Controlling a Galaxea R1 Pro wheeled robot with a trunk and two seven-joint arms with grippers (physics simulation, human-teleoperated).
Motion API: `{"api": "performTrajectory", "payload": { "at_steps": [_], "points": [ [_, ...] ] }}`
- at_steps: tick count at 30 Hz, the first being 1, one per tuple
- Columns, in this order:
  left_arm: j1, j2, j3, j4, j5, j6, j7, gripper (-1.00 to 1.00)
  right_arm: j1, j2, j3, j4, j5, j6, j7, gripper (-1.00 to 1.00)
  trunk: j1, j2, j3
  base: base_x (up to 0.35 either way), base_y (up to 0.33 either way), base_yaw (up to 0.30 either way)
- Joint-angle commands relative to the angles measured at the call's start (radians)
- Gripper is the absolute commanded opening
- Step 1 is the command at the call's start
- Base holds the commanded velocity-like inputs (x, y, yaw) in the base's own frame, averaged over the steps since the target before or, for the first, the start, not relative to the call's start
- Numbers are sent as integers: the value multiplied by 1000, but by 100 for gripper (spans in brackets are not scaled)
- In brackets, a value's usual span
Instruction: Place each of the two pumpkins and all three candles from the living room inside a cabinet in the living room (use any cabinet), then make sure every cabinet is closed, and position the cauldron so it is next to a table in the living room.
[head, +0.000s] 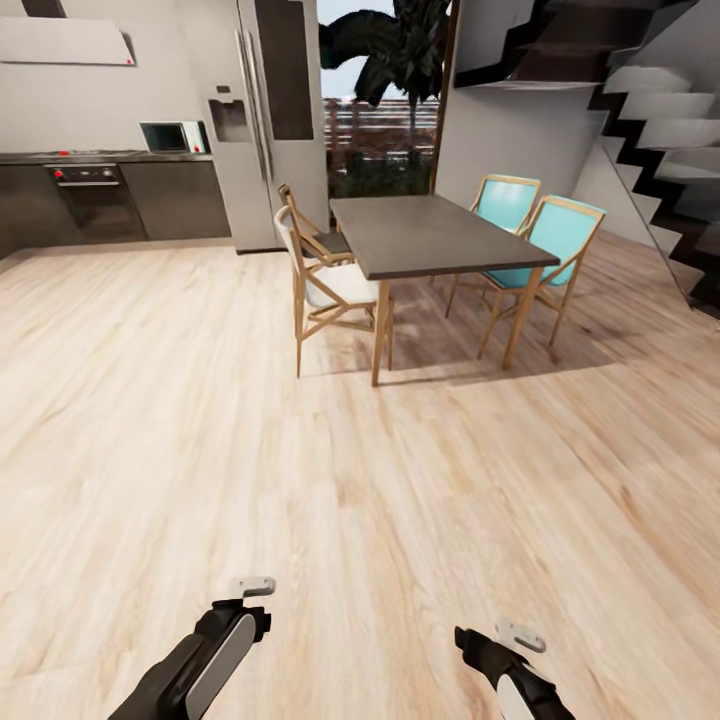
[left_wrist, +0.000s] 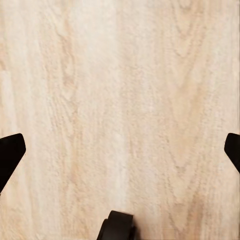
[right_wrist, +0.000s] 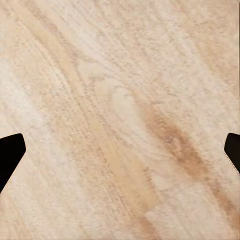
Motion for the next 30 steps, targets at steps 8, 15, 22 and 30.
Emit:
{"api": "performTrajectory", "payload": {
  "at_steps": [8, 15, 22, 30],
  "points": [
    [-1, 1, -5, -2, -3, 1, 10, 100, 0, -1, 4, -2, -8, 3, -8, 100, 0, 0, -7, 225, 0, -223],
    [-1, 1, -5, -2, -2, 1, 10, 100, -1, -1, 4, -1, -8, 3, -8, 100, 0, 0, -13, 125, 0, -237],
    [-1, 1, -5, -2, -3, 1, 10, 100, 0, 0, 4, -1, -8, 3, -8, 100, 0, 0, -19, 151, 0, -241],
    [-1, 1, -5, -2, -2, 1, 10, 100, 0, -1, 3, -1, -8, 3, -8, 100, 0, 0, -24, 289, 0, -253]
  ]
}}
